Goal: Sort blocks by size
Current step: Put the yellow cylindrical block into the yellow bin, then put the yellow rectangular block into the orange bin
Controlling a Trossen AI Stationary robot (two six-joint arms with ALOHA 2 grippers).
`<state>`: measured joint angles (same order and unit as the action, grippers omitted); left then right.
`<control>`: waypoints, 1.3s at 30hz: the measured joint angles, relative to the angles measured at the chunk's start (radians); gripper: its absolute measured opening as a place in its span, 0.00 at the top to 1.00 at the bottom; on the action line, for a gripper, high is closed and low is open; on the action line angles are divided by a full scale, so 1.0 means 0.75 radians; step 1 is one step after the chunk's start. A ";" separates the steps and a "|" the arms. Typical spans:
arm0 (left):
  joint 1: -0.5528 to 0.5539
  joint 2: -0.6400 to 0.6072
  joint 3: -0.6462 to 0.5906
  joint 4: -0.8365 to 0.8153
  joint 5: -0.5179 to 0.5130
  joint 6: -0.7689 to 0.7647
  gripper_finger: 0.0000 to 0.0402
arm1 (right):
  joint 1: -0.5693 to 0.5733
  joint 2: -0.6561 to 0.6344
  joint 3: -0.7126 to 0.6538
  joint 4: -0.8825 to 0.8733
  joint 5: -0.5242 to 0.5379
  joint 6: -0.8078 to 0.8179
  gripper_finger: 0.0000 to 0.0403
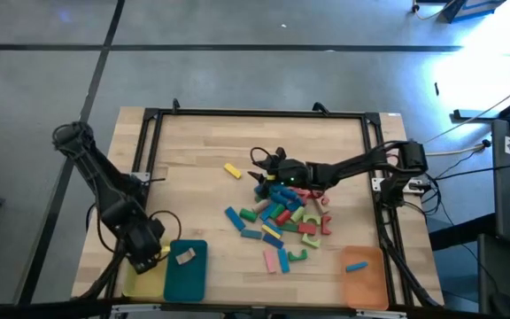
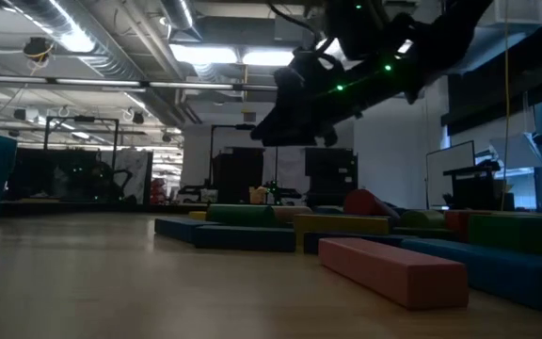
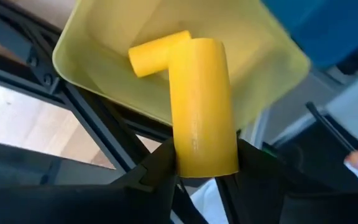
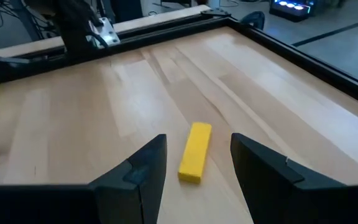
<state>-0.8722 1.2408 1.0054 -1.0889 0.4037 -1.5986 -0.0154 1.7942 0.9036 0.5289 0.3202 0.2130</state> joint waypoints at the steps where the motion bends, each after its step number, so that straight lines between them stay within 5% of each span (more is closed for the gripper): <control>1: -0.008 0.018 0.000 0.002 -0.003 -0.021 0.66 | 0.001 0.014 0.021 0.000 0.000 0.000 0.55; 14: -0.033 0.180 0.000 -0.002 -0.006 0.092 0.50 | 0.003 0.167 0.335 -0.293 0.000 -0.016 0.55; 21: -0.033 0.180 0.000 0.001 -0.009 0.355 0.50 | -0.008 0.229 0.508 -0.476 0.012 -0.013 0.53; 32: -0.033 0.179 0.000 0.013 -0.104 0.348 0.51 | -0.088 0.256 0.616 -0.759 0.000 0.220 0.48; 39: -0.033 0.179 0.000 0.013 -0.150 0.346 0.51 | -0.093 0.296 0.621 -0.705 -0.035 0.230 0.48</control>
<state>-0.8970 1.3754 1.0054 -1.0794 0.2914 -1.3388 -0.0853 2.0163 1.3691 0.0002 0.2937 0.3855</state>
